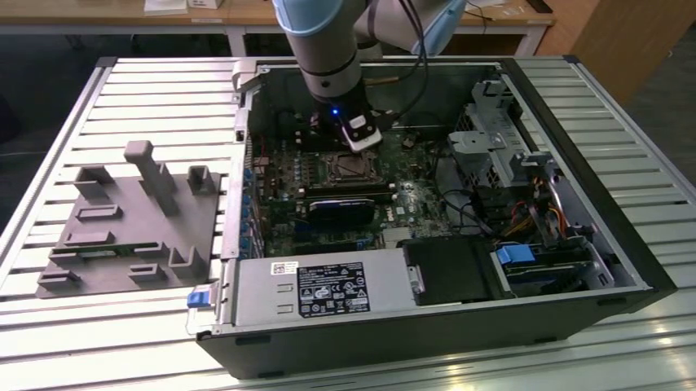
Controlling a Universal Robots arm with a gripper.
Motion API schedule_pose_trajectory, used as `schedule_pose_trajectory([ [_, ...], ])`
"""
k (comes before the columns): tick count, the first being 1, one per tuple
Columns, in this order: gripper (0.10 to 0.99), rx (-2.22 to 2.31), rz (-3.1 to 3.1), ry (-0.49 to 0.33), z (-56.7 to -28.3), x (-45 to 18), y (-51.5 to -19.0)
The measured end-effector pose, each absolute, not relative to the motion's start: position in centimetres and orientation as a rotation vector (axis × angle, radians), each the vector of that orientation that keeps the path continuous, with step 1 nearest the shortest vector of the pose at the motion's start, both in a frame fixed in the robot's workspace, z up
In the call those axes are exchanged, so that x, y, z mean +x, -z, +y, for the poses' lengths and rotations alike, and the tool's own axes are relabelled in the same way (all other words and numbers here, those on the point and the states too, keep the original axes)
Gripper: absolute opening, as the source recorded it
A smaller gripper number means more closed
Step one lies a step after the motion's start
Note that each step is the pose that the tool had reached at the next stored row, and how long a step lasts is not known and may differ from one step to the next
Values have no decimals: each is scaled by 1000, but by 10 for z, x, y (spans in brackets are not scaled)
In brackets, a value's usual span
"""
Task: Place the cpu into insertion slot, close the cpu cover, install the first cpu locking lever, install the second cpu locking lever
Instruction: 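Install the first cpu locking lever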
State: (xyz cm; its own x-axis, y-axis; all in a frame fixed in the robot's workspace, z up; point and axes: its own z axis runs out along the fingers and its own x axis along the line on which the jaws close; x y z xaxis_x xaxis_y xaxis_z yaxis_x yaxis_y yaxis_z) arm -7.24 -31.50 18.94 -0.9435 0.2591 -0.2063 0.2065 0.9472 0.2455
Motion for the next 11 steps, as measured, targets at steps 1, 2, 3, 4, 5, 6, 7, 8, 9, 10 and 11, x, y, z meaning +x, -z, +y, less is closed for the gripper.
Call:
schedule_pose_trajectory([
  [1,106,348,2864,-324,-315,-72,-190],
  [2,106,348,2864,-324,-314,-72,-190],
  [3,106,348,2864,-325,-314,-72,-190],
  [4,106,348,2864,-325,-314,-72,-190],
  [5,106,347,2864,-325,-314,-72,-190],
  [6,106,347,2864,-325,-314,-72,-190],
  [7,106,348,2863,-328,-313,-72,-190],
  [8,106,348,2863,-326,-314,-72,-191],
  [9,106,348,2863,-326,-314,-72,-192],
  [10,106,348,2864,-325,-314,-72,-194],
  [11,106,348,2864,-326,-314,-72,-195],
])
